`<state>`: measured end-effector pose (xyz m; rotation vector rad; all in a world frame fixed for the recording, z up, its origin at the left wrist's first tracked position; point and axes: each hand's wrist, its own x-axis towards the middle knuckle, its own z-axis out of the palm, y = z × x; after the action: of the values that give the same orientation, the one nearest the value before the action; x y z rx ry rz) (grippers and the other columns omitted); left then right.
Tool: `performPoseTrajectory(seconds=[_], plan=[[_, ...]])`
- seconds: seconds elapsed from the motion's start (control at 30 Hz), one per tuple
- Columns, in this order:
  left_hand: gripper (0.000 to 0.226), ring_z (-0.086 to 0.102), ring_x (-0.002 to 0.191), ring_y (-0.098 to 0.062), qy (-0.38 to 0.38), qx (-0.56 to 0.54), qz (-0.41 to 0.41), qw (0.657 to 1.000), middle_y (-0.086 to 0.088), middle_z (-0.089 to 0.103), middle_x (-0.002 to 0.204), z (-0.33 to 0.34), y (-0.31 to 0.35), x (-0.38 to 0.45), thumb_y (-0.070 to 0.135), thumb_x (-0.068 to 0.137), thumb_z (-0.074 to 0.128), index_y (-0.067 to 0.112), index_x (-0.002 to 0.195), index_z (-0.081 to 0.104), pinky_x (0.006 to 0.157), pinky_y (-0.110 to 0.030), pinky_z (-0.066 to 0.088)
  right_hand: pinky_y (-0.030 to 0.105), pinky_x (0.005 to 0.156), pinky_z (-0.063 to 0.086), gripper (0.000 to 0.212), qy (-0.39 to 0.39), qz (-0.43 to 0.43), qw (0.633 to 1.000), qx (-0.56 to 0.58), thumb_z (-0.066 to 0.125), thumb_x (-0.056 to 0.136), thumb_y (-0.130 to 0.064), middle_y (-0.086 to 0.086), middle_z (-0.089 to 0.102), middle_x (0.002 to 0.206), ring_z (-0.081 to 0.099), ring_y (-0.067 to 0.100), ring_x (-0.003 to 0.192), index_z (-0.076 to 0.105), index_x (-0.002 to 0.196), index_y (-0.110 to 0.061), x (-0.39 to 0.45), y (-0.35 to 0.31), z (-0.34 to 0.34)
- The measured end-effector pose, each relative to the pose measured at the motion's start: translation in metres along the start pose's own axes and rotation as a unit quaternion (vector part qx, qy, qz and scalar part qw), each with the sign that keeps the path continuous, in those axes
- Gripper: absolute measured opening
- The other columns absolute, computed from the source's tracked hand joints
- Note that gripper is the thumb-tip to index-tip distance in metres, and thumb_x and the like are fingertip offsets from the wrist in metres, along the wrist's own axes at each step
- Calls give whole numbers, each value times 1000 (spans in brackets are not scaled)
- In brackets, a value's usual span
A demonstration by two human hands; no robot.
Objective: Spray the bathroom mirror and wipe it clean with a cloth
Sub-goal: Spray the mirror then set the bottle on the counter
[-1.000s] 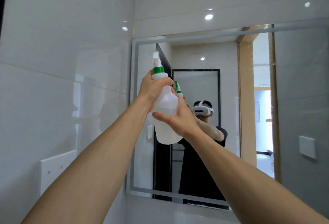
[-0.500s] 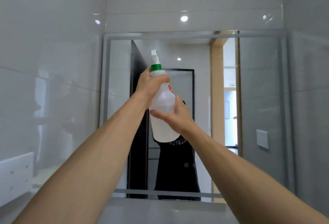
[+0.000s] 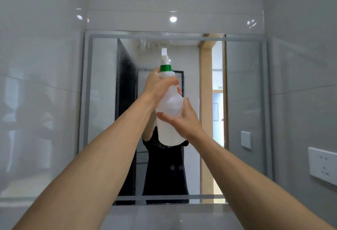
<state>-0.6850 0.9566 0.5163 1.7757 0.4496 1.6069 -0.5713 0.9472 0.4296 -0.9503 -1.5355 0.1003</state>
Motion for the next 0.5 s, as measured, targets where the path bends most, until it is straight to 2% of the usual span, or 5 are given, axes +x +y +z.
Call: performPoseTrajectory(seconds=[0.17,0.3,0.5], plan=[[36,68,67,-35,-16,-12,1,1000,-20,64,82,30,-1,0,4,74,72,15,102,52,74,-55,61,29,80,56,73,17,-6,1000,-16,86,73,-41,-6,58,112,62,11,102,41,128,-23,-4,6,-31],[40,69,67,-33,-24,-10,-1,1000,-17,64,81,50,-3,2,10,71,74,18,103,53,76,-62,59,33,83,57,80,30,1,999,-19,85,68,-47,-6,60,114,62,11,103,41,131,-25,-6,13,-47],[33,73,72,-34,-26,13,15,999,-22,69,90,69,-5,0,7,78,73,11,106,56,72,-53,62,22,77,52,78,24,13,999,-18,86,73,-41,-4,58,116,61,9,103,39,132,-23,-14,17,-66]])
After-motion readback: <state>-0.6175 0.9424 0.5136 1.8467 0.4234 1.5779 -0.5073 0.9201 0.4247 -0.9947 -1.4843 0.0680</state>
